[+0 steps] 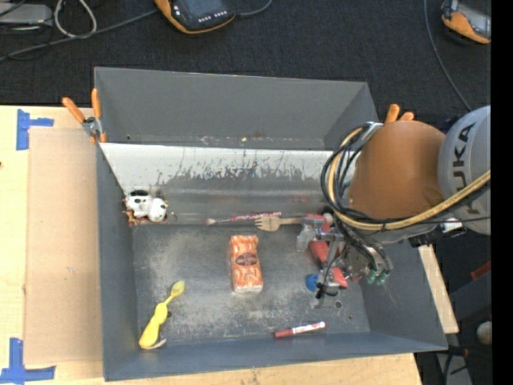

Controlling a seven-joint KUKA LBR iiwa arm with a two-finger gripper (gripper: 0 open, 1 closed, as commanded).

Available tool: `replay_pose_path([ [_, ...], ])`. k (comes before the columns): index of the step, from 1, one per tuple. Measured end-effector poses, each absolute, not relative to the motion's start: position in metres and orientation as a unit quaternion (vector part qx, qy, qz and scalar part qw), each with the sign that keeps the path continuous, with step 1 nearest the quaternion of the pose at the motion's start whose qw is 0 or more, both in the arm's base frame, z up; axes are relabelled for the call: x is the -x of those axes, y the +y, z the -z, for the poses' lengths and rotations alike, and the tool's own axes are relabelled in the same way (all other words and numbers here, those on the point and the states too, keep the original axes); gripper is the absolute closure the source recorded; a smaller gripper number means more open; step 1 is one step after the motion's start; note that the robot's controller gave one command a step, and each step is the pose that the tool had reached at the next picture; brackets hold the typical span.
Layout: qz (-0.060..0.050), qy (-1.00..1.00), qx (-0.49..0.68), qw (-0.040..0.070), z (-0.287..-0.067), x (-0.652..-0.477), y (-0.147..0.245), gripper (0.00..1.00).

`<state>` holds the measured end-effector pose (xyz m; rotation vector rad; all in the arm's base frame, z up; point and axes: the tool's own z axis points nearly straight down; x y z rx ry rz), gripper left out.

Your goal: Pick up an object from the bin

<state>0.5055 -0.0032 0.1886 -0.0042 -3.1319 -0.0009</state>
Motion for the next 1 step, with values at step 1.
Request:
replay_pose_path([
  [1, 0.0, -1.0, 0.001, 0.001, -0.1926, -0.5073, -0.0032, 0.0],
])
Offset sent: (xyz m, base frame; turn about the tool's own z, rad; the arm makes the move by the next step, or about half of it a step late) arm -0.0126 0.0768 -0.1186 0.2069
